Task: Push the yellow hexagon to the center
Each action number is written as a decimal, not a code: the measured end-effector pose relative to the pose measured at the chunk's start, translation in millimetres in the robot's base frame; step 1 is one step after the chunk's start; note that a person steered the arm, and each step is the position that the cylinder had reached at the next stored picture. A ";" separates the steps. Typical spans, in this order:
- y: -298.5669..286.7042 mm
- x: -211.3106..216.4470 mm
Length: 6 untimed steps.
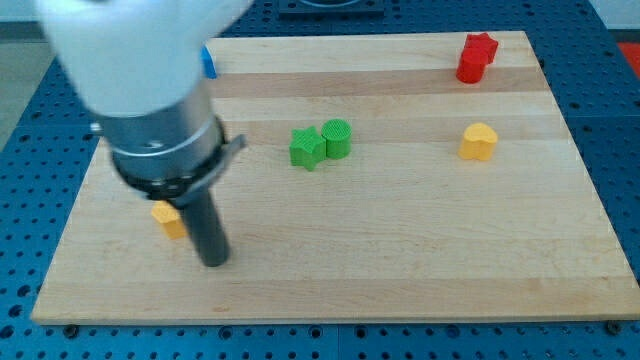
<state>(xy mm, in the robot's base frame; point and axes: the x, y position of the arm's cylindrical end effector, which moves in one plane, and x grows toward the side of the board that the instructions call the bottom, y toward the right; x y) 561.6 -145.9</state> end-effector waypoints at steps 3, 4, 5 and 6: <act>-58.4 -35.7; -49.1 -48.1; -29.7 -62.2; -9.5 -77.2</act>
<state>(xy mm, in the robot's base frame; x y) 484.5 -155.3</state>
